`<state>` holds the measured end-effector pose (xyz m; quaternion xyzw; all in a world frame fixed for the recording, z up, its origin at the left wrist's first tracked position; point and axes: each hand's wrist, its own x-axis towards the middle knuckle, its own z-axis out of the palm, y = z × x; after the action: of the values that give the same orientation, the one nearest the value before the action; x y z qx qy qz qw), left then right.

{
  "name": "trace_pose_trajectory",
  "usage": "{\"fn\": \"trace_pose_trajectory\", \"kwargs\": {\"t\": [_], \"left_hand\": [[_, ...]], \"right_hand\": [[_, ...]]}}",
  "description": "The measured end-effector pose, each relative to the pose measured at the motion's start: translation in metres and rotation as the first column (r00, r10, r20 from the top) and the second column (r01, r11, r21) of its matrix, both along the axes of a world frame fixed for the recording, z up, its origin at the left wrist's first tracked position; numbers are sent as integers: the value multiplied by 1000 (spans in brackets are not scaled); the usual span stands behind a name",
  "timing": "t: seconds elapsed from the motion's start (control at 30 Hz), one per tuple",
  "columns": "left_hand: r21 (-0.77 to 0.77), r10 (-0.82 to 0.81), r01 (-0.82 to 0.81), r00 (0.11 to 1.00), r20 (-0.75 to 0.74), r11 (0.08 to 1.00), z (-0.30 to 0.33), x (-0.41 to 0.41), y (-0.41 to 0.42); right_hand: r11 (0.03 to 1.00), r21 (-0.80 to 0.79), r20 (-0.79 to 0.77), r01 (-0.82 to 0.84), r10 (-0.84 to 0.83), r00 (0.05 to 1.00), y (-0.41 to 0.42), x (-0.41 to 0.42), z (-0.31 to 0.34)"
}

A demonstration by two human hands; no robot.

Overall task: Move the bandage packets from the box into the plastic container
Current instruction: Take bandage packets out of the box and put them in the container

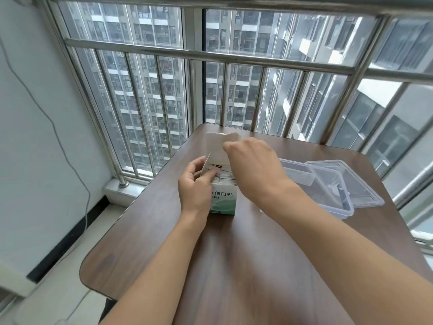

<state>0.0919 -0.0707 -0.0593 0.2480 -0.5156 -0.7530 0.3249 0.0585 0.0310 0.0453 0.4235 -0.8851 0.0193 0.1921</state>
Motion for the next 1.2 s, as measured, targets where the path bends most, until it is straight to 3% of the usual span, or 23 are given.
{"fn": "trace_pose_trajectory", "kwargs": {"t": [0.1, 0.17, 0.37, 0.77, 0.9, 1.0, 1.13, 1.2], "left_hand": [[-12, -17, 17, 1000, -14, 1000, 2, 2, 4], [-19, -29, 29, 999, -31, 999, 0, 2, 5], [-47, -19, 18, 999, -31, 999, -4, 1, 4], [6, -34, 34, 997, -63, 999, -5, 3, 2], [-49, 69, -72, 996, -49, 996, -8, -2, -3], [-143, 174, -175, 985, -20, 974, -10, -9, -11], [-221, 179, -163, 983, 52, 962, -4, -15, -35], [-262, 195, -173, 979, 62, 949, 4, -8, -38]], "right_hand": [[1000, 0, -3, 8, -8, 1000, -7, 1, -6], [999, -20, 80, 37, -36, 996, -14, -1, -8], [989, 112, 173, 92, -110, 979, -30, -7, 7], [947, 317, 131, 46, -92, 987, -55, -19, 1], [989, 130, 247, 64, -95, 965, -51, -23, 7], [991, -129, 380, 46, 6, 925, -28, -27, 23], [834, -539, 613, 120, 291, 734, 25, -36, 32], [753, -621, 661, 218, 354, 661, 58, -44, 23]]}}
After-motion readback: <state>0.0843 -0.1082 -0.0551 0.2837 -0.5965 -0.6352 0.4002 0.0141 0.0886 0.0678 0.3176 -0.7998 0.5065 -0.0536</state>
